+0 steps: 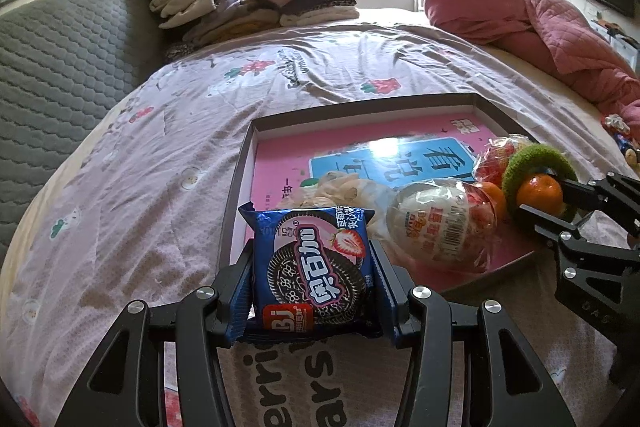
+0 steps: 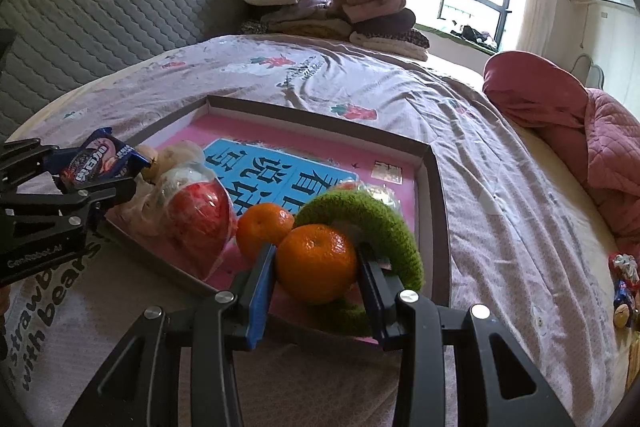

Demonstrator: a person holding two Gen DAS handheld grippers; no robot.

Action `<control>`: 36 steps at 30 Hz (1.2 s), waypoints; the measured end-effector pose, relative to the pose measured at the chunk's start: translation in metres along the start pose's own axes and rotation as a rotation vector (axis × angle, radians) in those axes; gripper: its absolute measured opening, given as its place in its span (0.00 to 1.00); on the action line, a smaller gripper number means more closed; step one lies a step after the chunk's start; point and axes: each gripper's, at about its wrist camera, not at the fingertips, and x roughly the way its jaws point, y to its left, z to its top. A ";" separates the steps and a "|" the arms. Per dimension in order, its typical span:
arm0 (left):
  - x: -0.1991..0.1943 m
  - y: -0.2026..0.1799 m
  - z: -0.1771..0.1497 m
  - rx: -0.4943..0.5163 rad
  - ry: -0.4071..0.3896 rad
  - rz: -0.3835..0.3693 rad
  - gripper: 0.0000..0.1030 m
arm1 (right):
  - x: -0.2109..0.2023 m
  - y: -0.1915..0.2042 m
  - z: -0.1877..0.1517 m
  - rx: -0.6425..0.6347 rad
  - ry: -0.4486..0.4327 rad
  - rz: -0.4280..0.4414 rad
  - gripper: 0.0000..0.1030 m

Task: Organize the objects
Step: 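Carry the cookie packet over the tray while right tool lowers the mandarin onto the green ring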

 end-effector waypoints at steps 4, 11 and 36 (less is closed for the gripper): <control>0.001 -0.001 0.000 -0.005 0.003 -0.009 0.53 | 0.002 0.000 0.001 0.003 0.001 0.004 0.40; 0.003 -0.001 -0.001 -0.016 0.007 -0.018 0.53 | 0.003 -0.002 0.002 0.011 0.003 0.007 0.39; 0.001 0.005 0.002 -0.054 0.002 -0.021 0.60 | 0.001 -0.003 0.002 0.009 0.014 -0.018 0.52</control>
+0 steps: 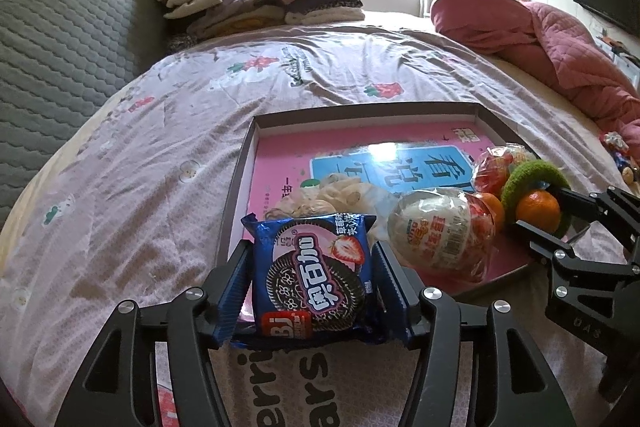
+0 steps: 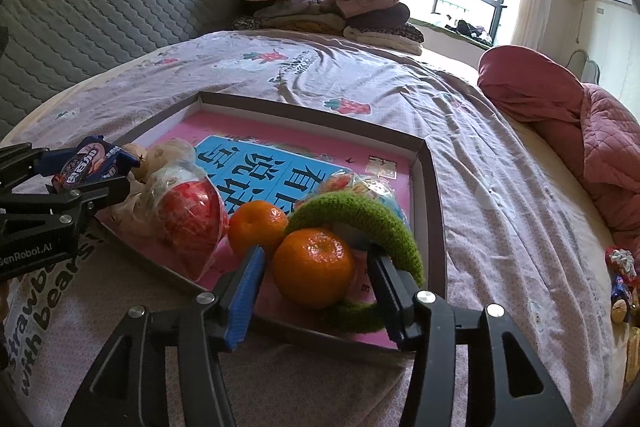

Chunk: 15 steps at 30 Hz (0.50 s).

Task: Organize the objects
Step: 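Carry the cookie packet over the tray while right tool lowers the mandarin onto the green ring, then open left tool to drop the cookie packet while right tool releases the mandarin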

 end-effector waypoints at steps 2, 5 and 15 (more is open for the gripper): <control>-0.001 0.000 0.001 -0.002 -0.004 0.000 0.60 | -0.001 -0.001 0.000 -0.003 -0.005 -0.005 0.52; -0.005 0.001 0.002 -0.004 -0.011 0.003 0.61 | -0.004 -0.001 0.001 -0.001 -0.011 -0.005 0.52; -0.021 -0.001 0.007 -0.007 -0.048 -0.006 0.63 | -0.018 -0.006 0.005 0.024 -0.039 0.003 0.52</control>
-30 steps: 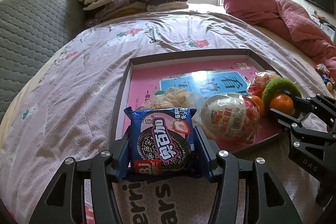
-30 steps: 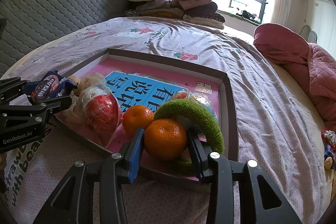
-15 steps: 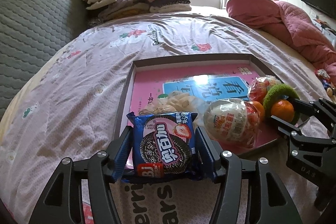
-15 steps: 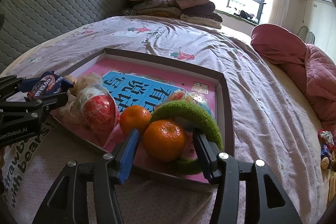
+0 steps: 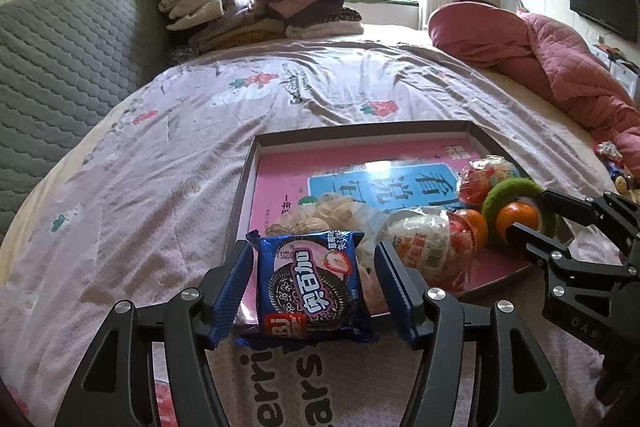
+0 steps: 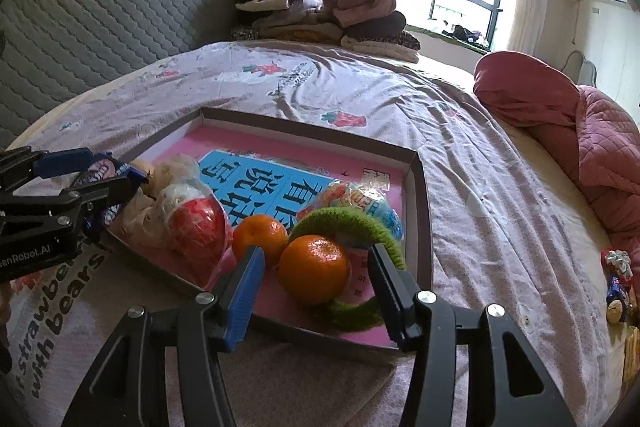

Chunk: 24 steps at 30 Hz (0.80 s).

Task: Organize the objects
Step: 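Open left tool to drop the cookie packet while right tool releases the mandarin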

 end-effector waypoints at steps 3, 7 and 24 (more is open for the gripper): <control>-0.004 0.000 0.001 -0.001 -0.009 0.001 0.64 | -0.004 -0.001 0.003 0.011 -0.013 -0.001 0.52; -0.010 0.001 0.003 -0.008 -0.025 0.007 0.64 | -0.010 -0.004 0.008 0.025 -0.034 -0.003 0.52; -0.044 0.001 0.008 -0.032 -0.089 0.009 0.69 | -0.044 -0.004 0.021 0.019 -0.144 -0.015 0.52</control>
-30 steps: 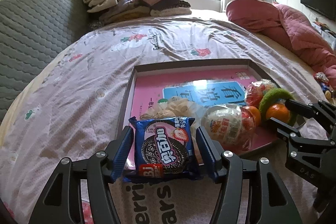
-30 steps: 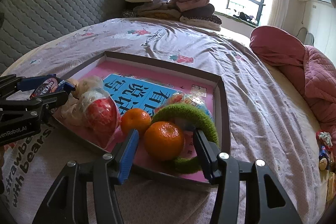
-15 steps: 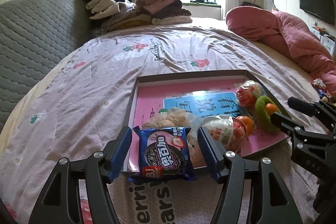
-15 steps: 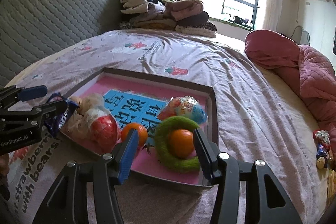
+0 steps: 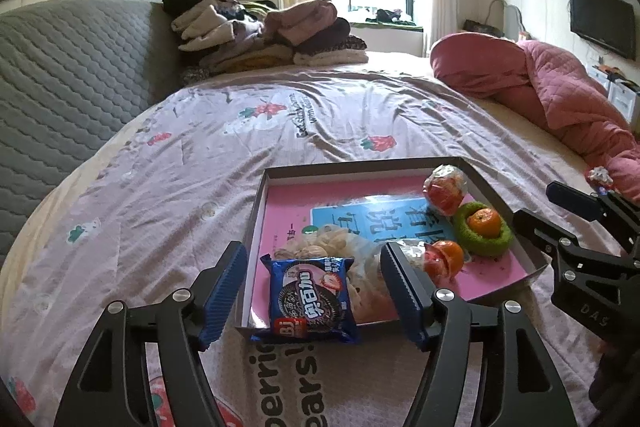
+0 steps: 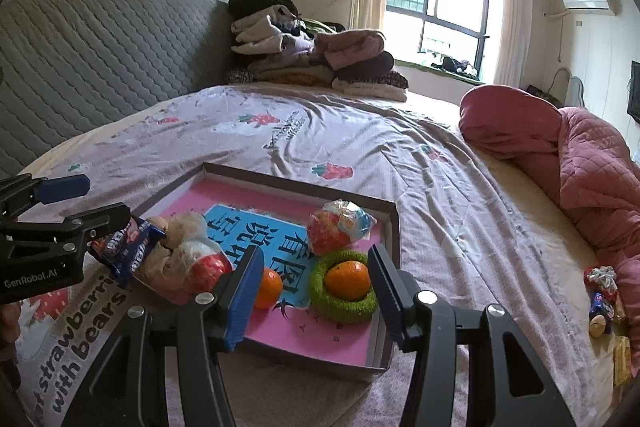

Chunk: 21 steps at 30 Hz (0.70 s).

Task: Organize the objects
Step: 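Open left tool to drop the cookie packet while right tool releases the mandarin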

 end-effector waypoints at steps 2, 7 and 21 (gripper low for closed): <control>-0.003 -0.001 0.000 0.000 -0.002 0.000 0.69 | -0.003 -0.001 0.001 0.005 -0.006 0.003 0.52; -0.012 -0.003 0.001 -0.002 -0.009 0.006 0.71 | -0.013 -0.003 0.003 0.023 -0.027 0.012 0.55; -0.041 -0.004 -0.003 -0.013 -0.052 0.024 0.74 | -0.036 -0.008 0.009 0.067 -0.092 0.033 0.66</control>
